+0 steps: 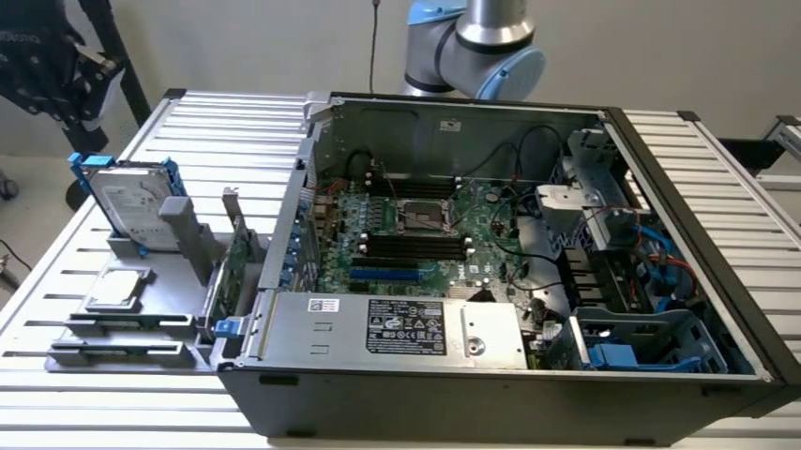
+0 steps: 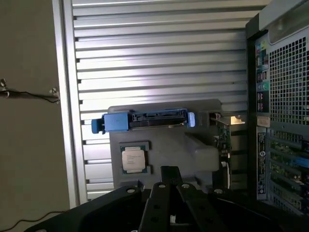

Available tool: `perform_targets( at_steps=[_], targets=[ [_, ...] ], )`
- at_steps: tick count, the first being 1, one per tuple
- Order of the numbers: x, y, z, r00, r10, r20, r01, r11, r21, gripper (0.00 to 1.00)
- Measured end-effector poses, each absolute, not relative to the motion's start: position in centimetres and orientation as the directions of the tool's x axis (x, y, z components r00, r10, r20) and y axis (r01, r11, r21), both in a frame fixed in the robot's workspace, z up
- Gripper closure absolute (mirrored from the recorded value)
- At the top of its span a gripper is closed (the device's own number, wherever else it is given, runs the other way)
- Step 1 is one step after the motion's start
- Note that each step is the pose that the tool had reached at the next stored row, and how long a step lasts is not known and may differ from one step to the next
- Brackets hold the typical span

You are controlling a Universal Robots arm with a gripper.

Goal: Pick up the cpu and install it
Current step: 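Reach for the cpu, then pick up the cpu and move it towards the insertion slot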

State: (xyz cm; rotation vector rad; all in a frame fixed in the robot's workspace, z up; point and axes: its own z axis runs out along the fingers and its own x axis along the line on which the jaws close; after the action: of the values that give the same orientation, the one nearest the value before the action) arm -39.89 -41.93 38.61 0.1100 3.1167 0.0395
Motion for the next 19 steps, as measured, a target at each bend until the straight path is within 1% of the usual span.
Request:
perform_targets(
  at_steps=[11, 19],
  targets=[
    [-44.9, -42.2, 38.2, -0.997, 0.071, -0.022, 0.070, 0.997, 0.023, 0.89],
    [-45.2, -42.2, 38.1, -0.997, 0.071, -0.022, 0.070, 0.997, 0.023, 0.89]
  ],
)
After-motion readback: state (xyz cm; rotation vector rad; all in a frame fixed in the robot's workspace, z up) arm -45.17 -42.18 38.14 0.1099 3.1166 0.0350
